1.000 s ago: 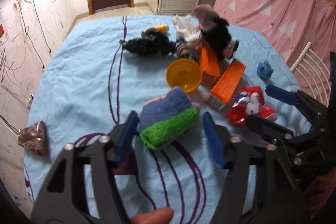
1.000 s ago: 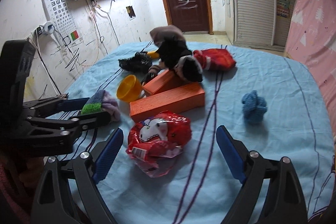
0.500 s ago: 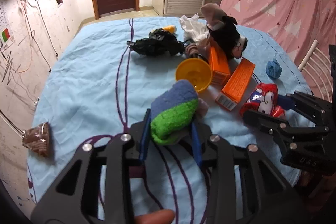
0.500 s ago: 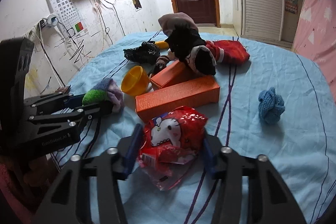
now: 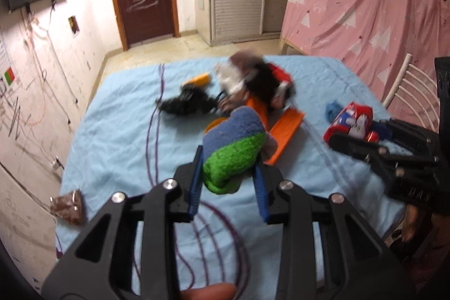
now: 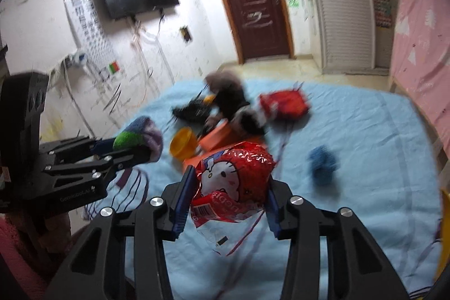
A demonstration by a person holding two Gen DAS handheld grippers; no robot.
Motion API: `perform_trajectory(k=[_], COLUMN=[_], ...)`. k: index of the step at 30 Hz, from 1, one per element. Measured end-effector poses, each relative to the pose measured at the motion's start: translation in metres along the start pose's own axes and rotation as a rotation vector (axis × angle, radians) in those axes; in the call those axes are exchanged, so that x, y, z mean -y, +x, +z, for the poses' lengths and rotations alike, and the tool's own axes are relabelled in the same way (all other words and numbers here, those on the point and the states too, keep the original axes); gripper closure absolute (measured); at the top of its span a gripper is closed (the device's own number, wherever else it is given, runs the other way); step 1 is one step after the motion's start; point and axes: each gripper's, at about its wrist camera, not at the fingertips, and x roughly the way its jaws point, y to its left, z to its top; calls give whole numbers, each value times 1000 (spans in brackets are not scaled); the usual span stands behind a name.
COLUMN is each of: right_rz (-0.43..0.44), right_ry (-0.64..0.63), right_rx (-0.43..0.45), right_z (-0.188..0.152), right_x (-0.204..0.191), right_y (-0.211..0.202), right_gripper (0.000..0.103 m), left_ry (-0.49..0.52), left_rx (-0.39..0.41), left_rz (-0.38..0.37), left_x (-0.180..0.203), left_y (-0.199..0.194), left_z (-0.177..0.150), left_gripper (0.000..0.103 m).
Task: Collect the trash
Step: 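Carry both items over the yellow bin and open both tools to release them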
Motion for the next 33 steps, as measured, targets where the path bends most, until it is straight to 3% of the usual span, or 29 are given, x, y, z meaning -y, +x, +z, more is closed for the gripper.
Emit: perform_trajectory(k=[7, 16, 25, 33], right_rz=[-132, -260, -413, -475], right_ry=[66, 144, 279, 379], right_rx=[171, 303, 403, 389], right_z=[20, 18, -8, -29], right_x=[55, 124, 202, 253], right_y=[-66, -124, -179, -185], right_gripper=[64, 64, 64, 64], left_ry=[100, 211, 312, 359], left_rx=[80, 134, 25, -101], left_rz=[-41, -120, -289, -367], left_x=[50, 132, 246, 319], left_y=[-13, -16, 29, 77], left_z=[36, 76, 104, 105], left_gripper=[73, 73, 73, 71])
